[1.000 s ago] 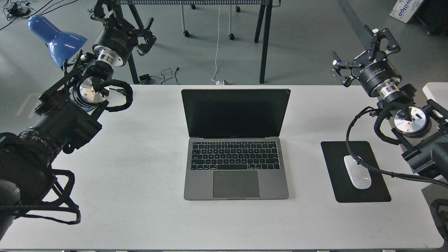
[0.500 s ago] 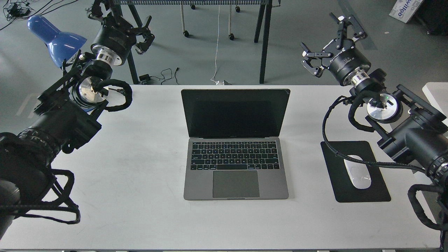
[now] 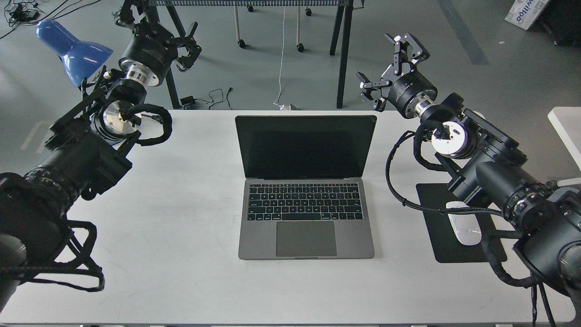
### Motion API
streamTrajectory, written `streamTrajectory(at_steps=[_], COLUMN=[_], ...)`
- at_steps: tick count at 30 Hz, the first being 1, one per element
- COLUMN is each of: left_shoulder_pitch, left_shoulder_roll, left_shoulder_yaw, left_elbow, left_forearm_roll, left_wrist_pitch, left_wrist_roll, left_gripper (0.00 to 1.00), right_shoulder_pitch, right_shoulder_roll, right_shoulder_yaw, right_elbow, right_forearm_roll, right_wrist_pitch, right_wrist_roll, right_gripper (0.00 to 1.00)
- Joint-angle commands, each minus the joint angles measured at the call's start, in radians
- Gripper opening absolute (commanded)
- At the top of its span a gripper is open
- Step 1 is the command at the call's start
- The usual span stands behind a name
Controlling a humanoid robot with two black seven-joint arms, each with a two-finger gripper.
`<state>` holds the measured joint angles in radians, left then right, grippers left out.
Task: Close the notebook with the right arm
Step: 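Move the right gripper over the top edge of the open laptop screen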
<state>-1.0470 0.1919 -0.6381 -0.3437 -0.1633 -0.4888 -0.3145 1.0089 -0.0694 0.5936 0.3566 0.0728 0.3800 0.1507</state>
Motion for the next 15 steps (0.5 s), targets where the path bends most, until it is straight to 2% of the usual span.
streamTrajectory(at_steps=[1, 6, 15], left_shoulder_pitch=[-0.001, -0.001, 0.001], left_shoulder_roll=[0.000, 0.000, 0.000], left_shoulder_yaw=[0.000, 0.000, 0.000], left_elbow=[0.000, 0.000, 0.000], left_forearm_roll=[0.001, 0.001, 0.001], left_wrist_pitch=[0.000, 0.000, 0.000], left_wrist_roll=[0.000, 0.000, 0.000], left_gripper=[1.00, 1.00, 1.00], right_shoulder_pitch=[0.002, 0.002, -0.010], right_shoulder_roll=[0.002, -0.001, -0.042], right_shoulder_yaw=[-0.021, -0.063, -0.120], right_elbow=[0.004, 0.041, 0.149], right_forearm_roll=[-0.001, -0.001, -0.001], right_wrist_pitch=[-0.029, -0.020, -0.020], right_wrist_roll=[-0.003, -0.026, -0.034], right_gripper=[1.00, 1.00, 1.00])
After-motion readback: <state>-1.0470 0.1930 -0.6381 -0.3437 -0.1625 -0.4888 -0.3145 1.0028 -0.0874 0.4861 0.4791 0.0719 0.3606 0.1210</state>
